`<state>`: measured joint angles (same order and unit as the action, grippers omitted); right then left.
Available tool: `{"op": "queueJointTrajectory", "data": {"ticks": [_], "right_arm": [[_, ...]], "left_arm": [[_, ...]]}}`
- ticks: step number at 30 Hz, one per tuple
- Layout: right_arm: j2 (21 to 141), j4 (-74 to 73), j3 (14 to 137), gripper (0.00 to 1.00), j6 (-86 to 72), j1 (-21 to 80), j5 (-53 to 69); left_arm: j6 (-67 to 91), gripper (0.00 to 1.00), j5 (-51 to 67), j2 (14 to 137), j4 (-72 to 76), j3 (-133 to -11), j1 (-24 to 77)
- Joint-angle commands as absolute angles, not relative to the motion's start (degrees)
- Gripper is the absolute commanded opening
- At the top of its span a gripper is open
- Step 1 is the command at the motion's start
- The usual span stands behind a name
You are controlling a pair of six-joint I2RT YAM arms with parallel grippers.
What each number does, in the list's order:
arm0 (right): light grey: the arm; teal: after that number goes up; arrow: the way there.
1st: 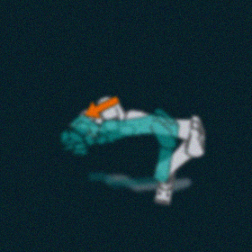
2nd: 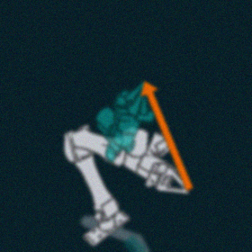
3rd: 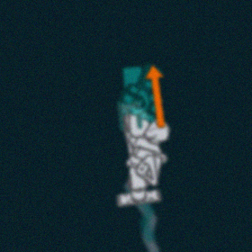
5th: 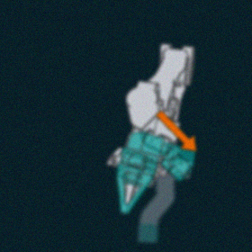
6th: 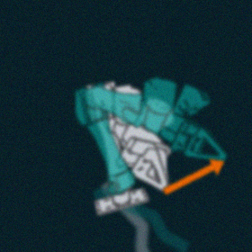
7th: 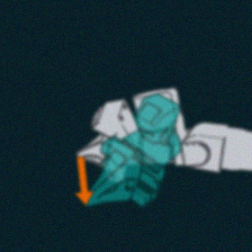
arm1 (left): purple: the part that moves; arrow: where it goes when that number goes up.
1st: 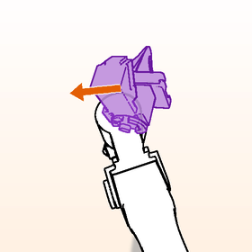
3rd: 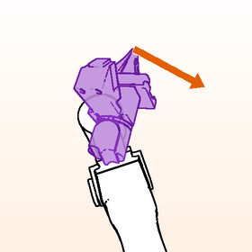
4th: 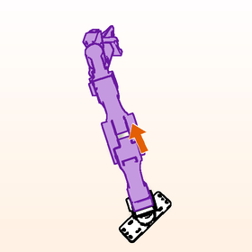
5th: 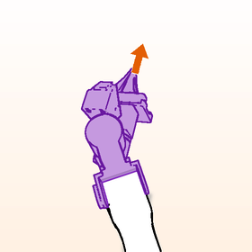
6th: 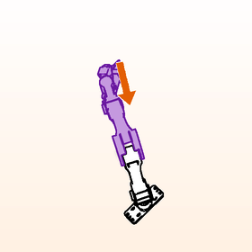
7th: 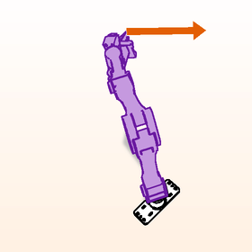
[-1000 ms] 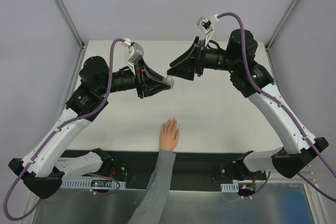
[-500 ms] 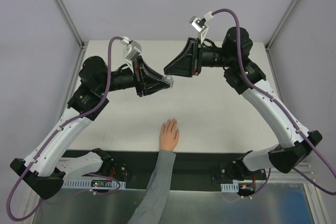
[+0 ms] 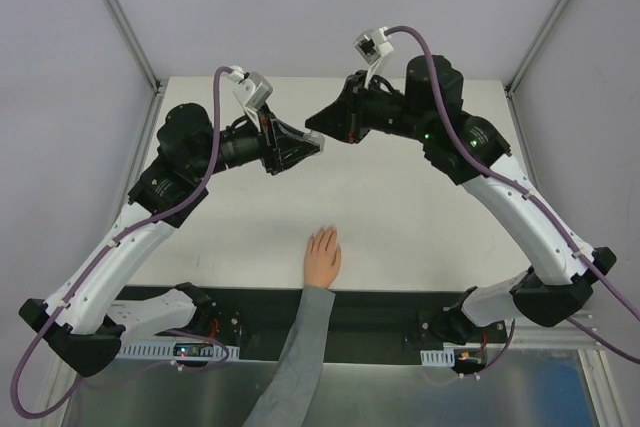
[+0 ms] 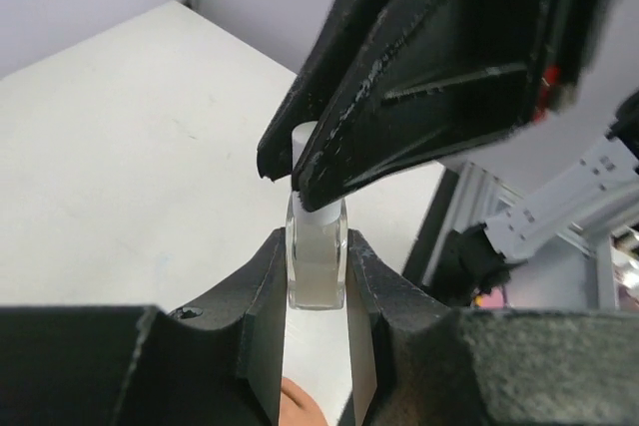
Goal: Paint the nails
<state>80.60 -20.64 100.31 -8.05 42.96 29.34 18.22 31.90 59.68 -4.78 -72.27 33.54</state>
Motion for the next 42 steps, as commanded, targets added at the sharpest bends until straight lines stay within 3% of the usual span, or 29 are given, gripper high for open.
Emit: {"op": "queueJointTrajectory", "data": {"ticks": [1,4,10,12,13,16,19,24,30,42], "right_arm": [[80.68,-43.66,109.07,0.01,-3.25,57.45,-12.34],[80.42,-44.21,109.60,0.01,-4.48,57.92,-18.80],[78.14,-35.70,104.87,0.01,-2.73,57.92,-13.98],[77.70,-34.55,104.33,0.01,-1.94,57.66,-12.92],[77.52,-33.67,103.54,0.01,-1.76,57.40,-12.83],[76.55,-31.12,100.65,0.01,-2.37,55.30,-12.66],[75.24,-28.05,97.31,0.01,-3.08,51.78,-12.83],[70.77,-19.53,80.54,0.01,-0.45,47.03,-15.81],[67.07,-0.93,58.07,0.01,6.32,44.13,-28.64],[71.88,14.75,43.16,0.01,2.20,28.76,-27.43]], "left_arm": [[8.27,0.00,8.81,61.61,-5.18,-76.20,34.63],[8.00,0.00,5.98,63.28,-5.36,-76.99,34.72],[10.54,0.02,9.93,63.81,-5.45,-76.03,34.72],[10.81,0.16,11.33,63.37,-5.36,-75.50,34.72],[11.16,0.34,11.60,62.50,-5.36,-74.54,34.72],[11.60,0.54,12.57,60.04,-5.45,-72.08,34.63],[12.57,0.65,12.92,56.53,-5.88,-69.18,34.63],[12.83,0.72,9.76,50.64,-8.87,-65.83,34.45],[13.79,0.74,7.91,47.11,-15.55,-67.58,34.19],[19.33,0.74,11.07,50.01,-19.42,-71.90,34.19]]}}
